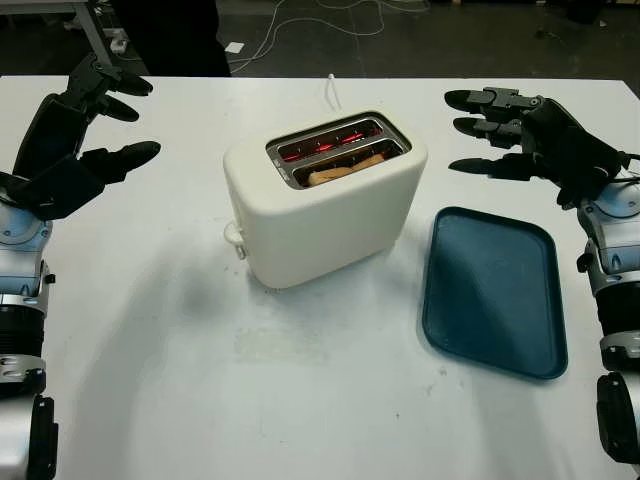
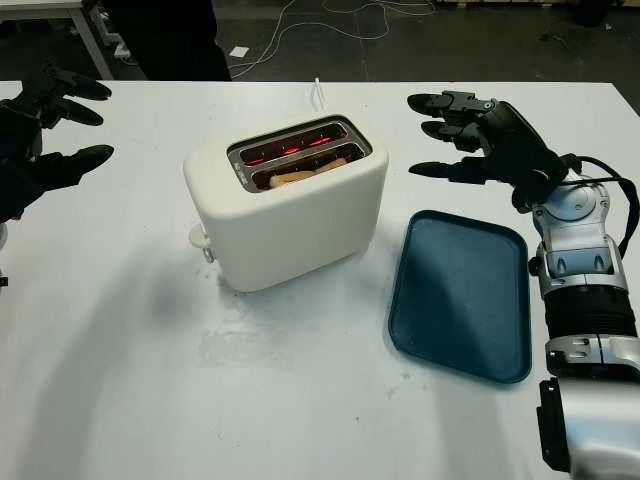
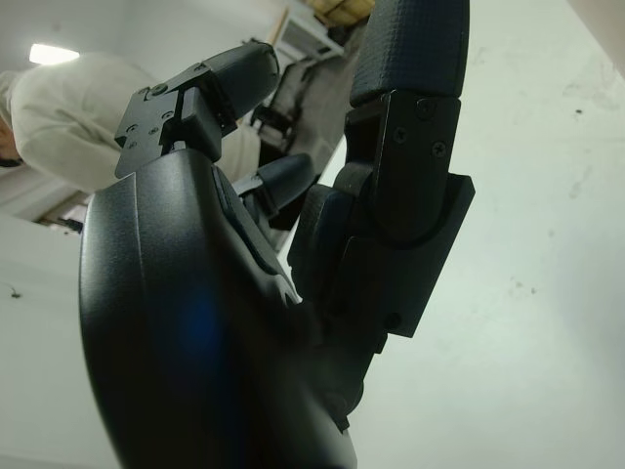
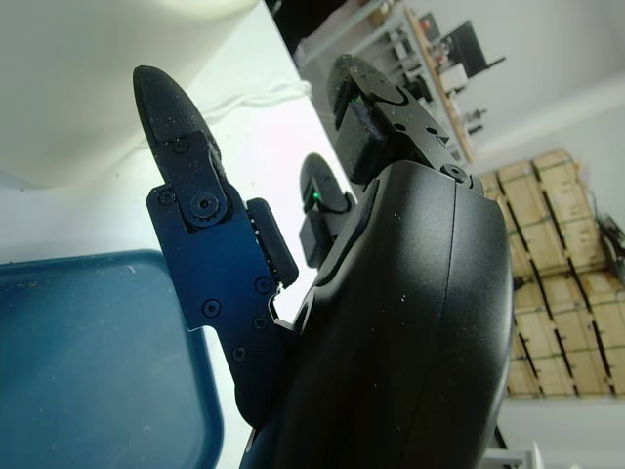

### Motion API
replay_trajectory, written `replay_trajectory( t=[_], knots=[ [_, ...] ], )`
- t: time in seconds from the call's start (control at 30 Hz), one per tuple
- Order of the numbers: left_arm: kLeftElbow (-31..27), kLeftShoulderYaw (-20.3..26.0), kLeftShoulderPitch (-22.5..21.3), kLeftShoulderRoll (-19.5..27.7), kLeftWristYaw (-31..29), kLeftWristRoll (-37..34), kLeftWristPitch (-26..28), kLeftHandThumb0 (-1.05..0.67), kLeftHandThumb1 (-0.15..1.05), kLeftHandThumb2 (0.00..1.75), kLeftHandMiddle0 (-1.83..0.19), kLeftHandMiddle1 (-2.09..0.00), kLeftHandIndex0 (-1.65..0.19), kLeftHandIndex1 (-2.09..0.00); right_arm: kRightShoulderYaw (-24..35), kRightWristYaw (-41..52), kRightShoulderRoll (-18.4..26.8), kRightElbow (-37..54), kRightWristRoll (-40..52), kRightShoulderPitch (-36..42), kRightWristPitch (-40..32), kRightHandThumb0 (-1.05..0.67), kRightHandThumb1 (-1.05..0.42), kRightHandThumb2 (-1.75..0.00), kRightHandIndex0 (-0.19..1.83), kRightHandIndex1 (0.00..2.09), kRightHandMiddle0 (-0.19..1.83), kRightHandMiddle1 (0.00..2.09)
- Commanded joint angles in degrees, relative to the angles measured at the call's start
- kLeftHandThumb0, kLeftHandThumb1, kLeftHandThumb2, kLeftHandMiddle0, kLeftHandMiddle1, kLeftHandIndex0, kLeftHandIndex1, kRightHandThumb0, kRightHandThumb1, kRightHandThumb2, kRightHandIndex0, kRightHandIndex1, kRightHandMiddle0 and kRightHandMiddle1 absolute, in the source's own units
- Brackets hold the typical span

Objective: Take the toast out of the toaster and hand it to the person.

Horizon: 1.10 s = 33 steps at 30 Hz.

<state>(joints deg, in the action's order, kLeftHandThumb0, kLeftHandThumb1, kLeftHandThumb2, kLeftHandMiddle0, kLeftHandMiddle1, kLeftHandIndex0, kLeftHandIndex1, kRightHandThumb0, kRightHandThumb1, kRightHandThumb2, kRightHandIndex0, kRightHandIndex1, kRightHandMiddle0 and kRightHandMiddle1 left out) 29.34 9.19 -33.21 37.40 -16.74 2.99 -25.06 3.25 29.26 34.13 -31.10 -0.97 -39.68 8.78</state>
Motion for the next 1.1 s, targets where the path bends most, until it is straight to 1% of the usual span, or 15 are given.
replay_trajectory(
  t=[0.0, 0.23, 0.6, 0.73, 1.07],
  knots=[
    [-0.26, 0.33, 0.42, -0.07, 0.11, -0.42, -0.22, -1.05, 0.92, 0.24, 0.00, -1.43, 0.00, -1.26, 0.25, -0.21, 0.07, 0.51, 0.09, -0.50, 0.06, -0.57, -0.77, 0.00, 0.46, 0.01, 0.47, 0.00],
    [-0.73, 0.44, 0.55, -0.28, 0.14, -0.70, 0.33, -1.05, 0.92, 0.24, 0.00, -1.43, 0.00, -1.27, 0.20, -0.19, 0.18, -0.27, -0.10, -0.62, 1.51, -0.57, -0.77, 0.00, 0.46, 0.01, 0.47, 0.00],
    [-0.88, 0.24, 0.40, -0.07, 0.29, -0.19, 0.38, -1.05, 0.92, 0.24, 0.00, -1.43, 0.00, -1.27, 0.04, -0.38, 0.25, 0.36, -0.40, -0.80, 0.51, -0.56, -0.77, 0.00, 0.47, 0.01, 0.48, 0.00],
    [-0.22, 0.10, 0.15, 0.08, 0.36, 0.16, -0.66, -1.05, 0.92, 0.26, 0.00, -1.44, 0.00, -1.27, 0.15, -0.22, 0.14, 0.47, -0.12, -0.86, 0.06, -0.54, -0.77, 0.00, 0.47, 0.00, 0.48, 0.00],
    [0.17, 0.09, -0.09, -0.03, 0.06, -0.14, -1.00, -1.05, 0.92, 0.27, 0.00, -1.45, 0.00, -1.27, 0.19, -0.06, -0.02, -0.34, 0.08, -1.06, 0.87, -0.57, -0.77, 0.00, 0.46, 0.00, 0.47, 0.00]
  ],
)
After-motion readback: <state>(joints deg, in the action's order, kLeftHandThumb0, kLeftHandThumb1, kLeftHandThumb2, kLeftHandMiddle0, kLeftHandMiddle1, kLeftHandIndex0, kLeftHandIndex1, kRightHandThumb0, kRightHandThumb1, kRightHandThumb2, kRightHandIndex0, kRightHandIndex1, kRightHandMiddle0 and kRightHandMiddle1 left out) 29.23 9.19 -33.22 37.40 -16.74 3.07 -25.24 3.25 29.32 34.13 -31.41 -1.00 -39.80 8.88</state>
